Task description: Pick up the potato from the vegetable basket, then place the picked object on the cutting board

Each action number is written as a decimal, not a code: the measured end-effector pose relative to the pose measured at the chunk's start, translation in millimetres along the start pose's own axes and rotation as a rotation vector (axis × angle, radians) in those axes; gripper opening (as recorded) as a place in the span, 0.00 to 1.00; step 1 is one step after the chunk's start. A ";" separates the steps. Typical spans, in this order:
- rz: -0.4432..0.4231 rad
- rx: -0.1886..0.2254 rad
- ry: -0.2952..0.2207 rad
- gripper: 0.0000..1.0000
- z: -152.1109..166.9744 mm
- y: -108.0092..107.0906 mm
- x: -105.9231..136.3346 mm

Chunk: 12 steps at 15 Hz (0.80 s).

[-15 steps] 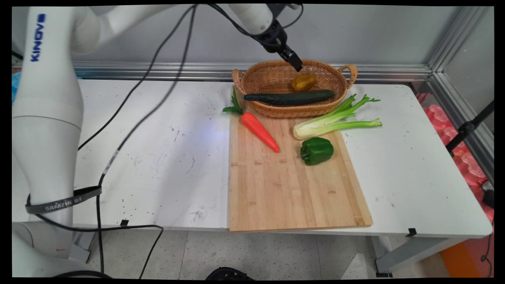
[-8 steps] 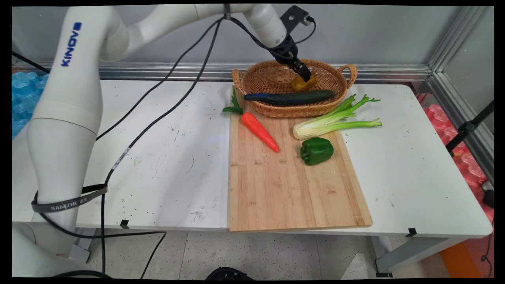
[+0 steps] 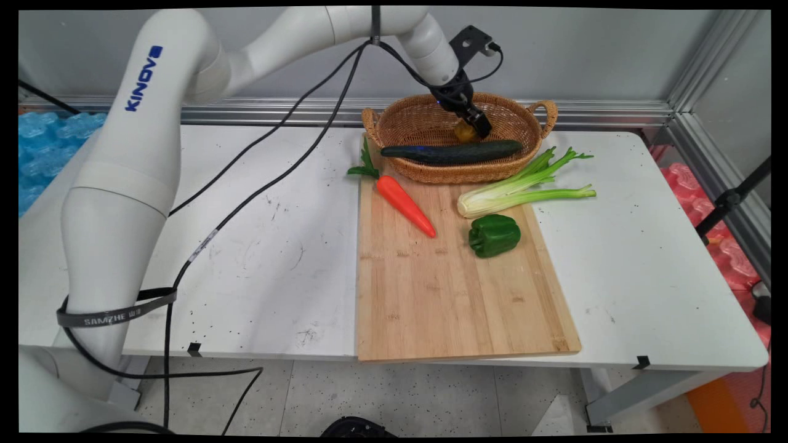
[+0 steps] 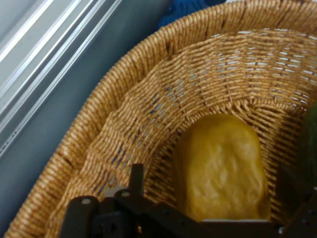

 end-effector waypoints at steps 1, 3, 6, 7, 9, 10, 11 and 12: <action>-0.001 0.001 -0.002 1.00 2.3 0.1 0.9; -0.003 0.006 -0.007 1.00 4.9 -0.3 1.7; -0.007 0.013 -0.013 0.00 2.1 -0.5 1.9; -0.008 0.014 -0.015 0.00 -1.1 0.0 1.5; -0.012 0.018 -0.015 0.00 -10.4 1.5 0.7; -0.012 0.019 -0.015 0.00 -15.0 2.7 0.5; -0.008 0.021 -0.013 0.00 -22.7 5.0 0.9; -0.004 0.023 -0.012 0.00 -28.0 6.5 1.4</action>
